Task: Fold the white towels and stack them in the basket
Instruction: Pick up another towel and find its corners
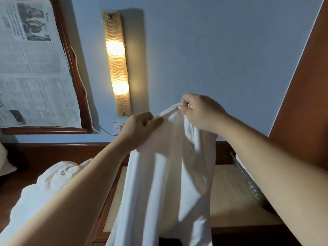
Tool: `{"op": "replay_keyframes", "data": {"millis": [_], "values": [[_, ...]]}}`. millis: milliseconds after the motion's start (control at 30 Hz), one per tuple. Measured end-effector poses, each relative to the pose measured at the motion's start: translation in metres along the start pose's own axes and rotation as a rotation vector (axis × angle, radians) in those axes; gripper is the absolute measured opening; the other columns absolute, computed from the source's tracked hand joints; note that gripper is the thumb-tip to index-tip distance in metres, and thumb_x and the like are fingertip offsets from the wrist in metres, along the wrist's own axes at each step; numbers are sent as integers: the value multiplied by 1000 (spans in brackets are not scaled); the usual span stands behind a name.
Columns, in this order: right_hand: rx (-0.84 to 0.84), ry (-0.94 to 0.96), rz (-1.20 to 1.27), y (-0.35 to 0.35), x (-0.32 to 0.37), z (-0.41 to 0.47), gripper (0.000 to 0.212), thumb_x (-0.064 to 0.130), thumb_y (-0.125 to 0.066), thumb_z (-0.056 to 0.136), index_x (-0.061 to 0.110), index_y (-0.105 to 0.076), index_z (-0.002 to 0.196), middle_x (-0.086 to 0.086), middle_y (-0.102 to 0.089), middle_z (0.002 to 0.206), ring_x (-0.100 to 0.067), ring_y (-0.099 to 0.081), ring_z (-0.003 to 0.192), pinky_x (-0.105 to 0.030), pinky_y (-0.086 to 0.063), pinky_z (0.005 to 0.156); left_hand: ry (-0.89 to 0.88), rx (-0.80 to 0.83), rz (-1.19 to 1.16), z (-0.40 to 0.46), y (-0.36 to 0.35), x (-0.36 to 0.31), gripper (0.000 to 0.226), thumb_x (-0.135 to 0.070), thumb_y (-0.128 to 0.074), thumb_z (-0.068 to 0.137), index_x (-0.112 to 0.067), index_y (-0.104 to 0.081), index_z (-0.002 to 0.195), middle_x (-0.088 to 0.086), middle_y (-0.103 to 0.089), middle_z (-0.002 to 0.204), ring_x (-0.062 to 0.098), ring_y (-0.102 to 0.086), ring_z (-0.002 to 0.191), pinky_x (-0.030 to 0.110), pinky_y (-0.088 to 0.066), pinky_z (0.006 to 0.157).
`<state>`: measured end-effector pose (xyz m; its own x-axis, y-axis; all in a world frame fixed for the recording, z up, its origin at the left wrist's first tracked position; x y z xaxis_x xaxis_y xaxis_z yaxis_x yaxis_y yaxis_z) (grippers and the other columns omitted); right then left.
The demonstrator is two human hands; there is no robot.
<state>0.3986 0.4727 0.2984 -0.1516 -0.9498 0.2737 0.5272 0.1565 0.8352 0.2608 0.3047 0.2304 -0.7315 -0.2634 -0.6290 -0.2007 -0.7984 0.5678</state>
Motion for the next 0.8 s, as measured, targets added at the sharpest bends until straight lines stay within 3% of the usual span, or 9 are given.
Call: {"op": "replay_keyframes", "data": {"millis": [100,200,333,500,600,667,733,800], "values": [[-113,-1,-70,13,-5,2,25,40,-47,107,22,-51,91,4,-60,79,-22,-58,77,-34,-44,65,50,16,4,-15,-7,29,29,-41,-60,103,-23,-59,81,-8,-58,66,4,-53,58,26,-42,57],[-173,-16,-135,18,-21,-2,25,39,-47,108,18,-51,94,2,-61,81,-26,-58,76,-34,-43,65,114,-12,1,-41,-15,69,32,-36,-58,104,-22,-45,78,-9,-51,63,9,-45,56,37,-38,60],[-225,-117,-164,16,-51,-8,25,37,-48,107,15,-52,96,-4,-64,88,-35,-57,80,-38,-45,69,161,30,163,-75,-21,114,35,-46,-57,103,-24,-42,80,-7,-55,63,15,-49,53,40,-44,55],[-256,-309,-184,19,-100,-14,22,38,-47,107,18,-51,97,-9,-68,96,-35,-54,81,-38,-42,70,268,-11,215,-89,1,149,29,-35,-71,96,-29,-51,76,-16,-61,62,10,-52,48,33,-40,51],[-54,-318,-228,3,-94,-13,19,41,-56,100,27,-58,112,-8,-71,113,-36,-63,96,-38,-48,80,258,2,131,-61,9,117,36,-28,-74,93,-22,-58,61,-10,-53,52,8,-43,48,34,-38,54],[198,-187,-167,-23,-61,-13,62,51,-75,86,39,-48,141,-3,-70,122,-30,-66,108,-35,-48,87,157,51,119,-34,5,68,28,-24,-74,91,-13,-66,66,-1,-58,56,10,-47,55,36,-42,60],[366,-61,4,-54,-17,-14,93,59,-87,71,46,-39,150,7,-67,109,-18,-64,101,-33,-49,86,22,110,157,-9,-3,10,28,-26,-72,88,-8,-64,68,2,-56,58,11,-45,56,32,-39,59],[326,52,145,-69,8,-3,70,52,-86,76,38,-58,139,9,-69,106,-14,-66,99,-36,-52,88,-86,119,168,11,-4,-37,32,-28,-70,83,-6,-56,64,4,-46,55,17,-35,58,27,-29,51]]}}
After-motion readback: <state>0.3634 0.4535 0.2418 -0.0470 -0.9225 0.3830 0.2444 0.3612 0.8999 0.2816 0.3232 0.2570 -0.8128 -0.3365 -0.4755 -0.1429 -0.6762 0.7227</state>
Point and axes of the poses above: each hand's wrist, its own z-axis towards the middle knuckle, its own y-axis out of the back of the hand, x = y × z, the point moved 5 cm from there along z, towards the middle knuckle
